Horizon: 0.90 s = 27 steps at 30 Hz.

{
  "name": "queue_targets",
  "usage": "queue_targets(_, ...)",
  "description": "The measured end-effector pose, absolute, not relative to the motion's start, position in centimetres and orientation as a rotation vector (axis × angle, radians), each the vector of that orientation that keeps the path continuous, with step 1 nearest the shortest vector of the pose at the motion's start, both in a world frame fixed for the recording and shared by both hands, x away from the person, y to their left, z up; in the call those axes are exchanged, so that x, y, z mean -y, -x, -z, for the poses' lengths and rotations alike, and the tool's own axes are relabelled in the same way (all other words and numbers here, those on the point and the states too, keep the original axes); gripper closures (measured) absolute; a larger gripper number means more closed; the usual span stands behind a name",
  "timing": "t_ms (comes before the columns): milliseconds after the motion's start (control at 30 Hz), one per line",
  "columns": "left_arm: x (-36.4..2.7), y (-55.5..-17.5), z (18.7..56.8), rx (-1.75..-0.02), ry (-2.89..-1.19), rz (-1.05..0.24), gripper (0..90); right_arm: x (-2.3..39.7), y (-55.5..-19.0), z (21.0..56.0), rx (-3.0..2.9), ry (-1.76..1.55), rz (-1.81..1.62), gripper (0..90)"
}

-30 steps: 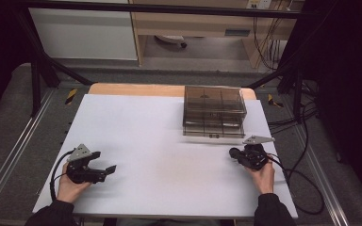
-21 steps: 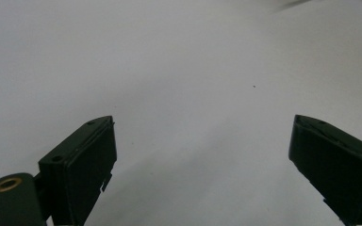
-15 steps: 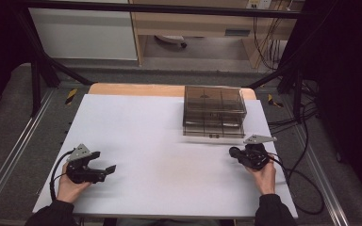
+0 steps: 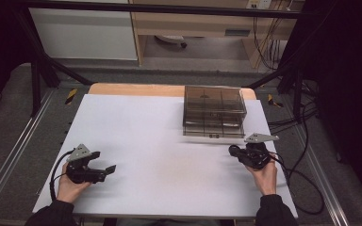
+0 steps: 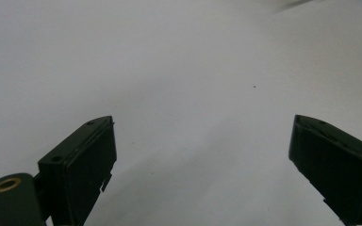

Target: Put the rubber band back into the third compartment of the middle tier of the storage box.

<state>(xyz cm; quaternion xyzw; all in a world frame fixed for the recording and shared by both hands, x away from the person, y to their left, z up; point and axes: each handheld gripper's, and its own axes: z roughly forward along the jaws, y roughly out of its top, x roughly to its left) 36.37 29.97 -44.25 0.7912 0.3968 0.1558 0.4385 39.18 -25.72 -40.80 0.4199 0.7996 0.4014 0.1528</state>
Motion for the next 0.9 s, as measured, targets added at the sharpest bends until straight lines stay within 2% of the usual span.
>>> queue_targets(900,-30.0,-36.4,44.3,-0.988,-1.964,-0.388,7.8,25.5,-40.0,37.6,-2.251,-1.189,-1.152,87.6)
